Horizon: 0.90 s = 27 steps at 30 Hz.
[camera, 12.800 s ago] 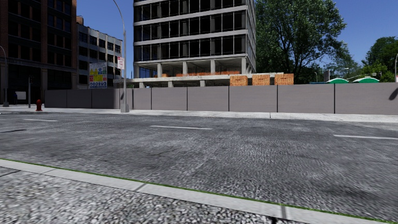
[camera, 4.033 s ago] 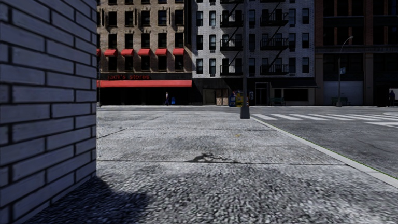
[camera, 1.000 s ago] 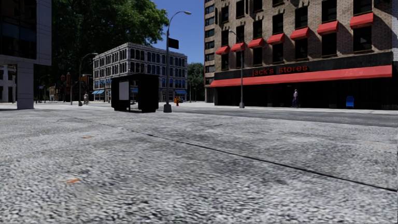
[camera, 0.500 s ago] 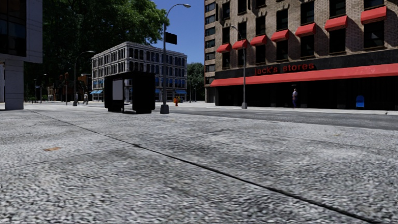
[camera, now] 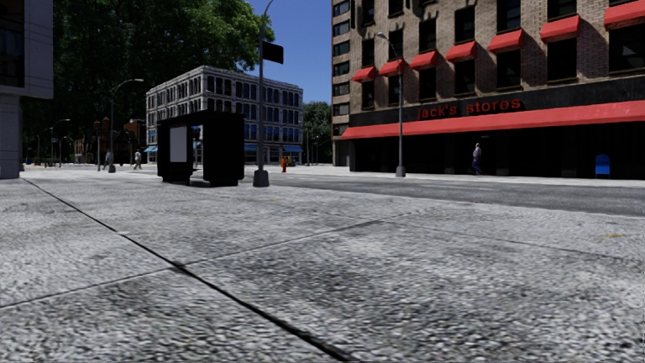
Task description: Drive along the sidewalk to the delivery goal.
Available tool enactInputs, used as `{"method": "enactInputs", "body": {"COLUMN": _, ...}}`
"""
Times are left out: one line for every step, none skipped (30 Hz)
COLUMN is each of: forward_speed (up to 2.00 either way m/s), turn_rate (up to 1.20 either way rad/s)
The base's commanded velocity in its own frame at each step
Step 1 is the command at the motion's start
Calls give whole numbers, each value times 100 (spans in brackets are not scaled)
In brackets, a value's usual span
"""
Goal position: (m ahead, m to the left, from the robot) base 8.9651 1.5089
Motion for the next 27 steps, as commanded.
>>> {"method": "enactInputs", "body": {"forward_speed": 200, "turn_rate": 2}}
{"method": "enactInputs", "body": {"forward_speed": 200, "turn_rate": 5}}
{"method": "enactInputs", "body": {"forward_speed": 200, "turn_rate": 31}}
{"method": "enactInputs", "body": {"forward_speed": 200, "turn_rate": 33}}
{"method": "enactInputs", "body": {"forward_speed": 200, "turn_rate": 35}}
{"method": "enactInputs", "body": {"forward_speed": 200, "turn_rate": 37}}
{"method": "enactInputs", "body": {"forward_speed": 200, "turn_rate": 37}}
{"method": "enactInputs", "body": {"forward_speed": 200, "turn_rate": 37}}
{"method": "enactInputs", "body": {"forward_speed": 200, "turn_rate": 38}}
{"method": "enactInputs", "body": {"forward_speed": 200, "turn_rate": 38}}
{"method": "enactInputs", "body": {"forward_speed": 200, "turn_rate": 38}}
{"method": "enactInputs", "body": {"forward_speed": 200, "turn_rate": 38}}
{"method": "enactInputs", "body": {"forward_speed": 200, "turn_rate": 38}}
{"method": "enactInputs", "body": {"forward_speed": 200, "turn_rate": 38}}
{"method": "enactInputs", "body": {"forward_speed": 200, "turn_rate": 38}}
{"method": "enactInputs", "body": {"forward_speed": 200, "turn_rate": 38}}
{"method": "enactInputs", "body": {"forward_speed": 200, "turn_rate": 38}}
{"method": "enactInputs", "body": {"forward_speed": 200, "turn_rate": 38}}
{"method": "enactInputs", "body": {"forward_speed": 200, "turn_rate": 38}}
{"method": "enactInputs", "body": {"forward_speed": 200, "turn_rate": 36}}
{"method": "enactInputs", "body": {"forward_speed": 200, "turn_rate": 30}}
{"method": "enactInputs", "body": {"forward_speed": 200, "turn_rate": 29}}
{"method": "enactInputs", "body": {"forward_speed": 200, "turn_rate": 29}}
{"method": "enactInputs", "body": {"forward_speed": 200, "turn_rate": 36}}
{"method": "enactInputs", "body": {"forward_speed": 200, "turn_rate": 37}}
{"method": "enactInputs", "body": {"forward_speed": 200, "turn_rate": 28}}
{"method": "enactInputs", "body": {"forward_speed": 200, "turn_rate": 16}}
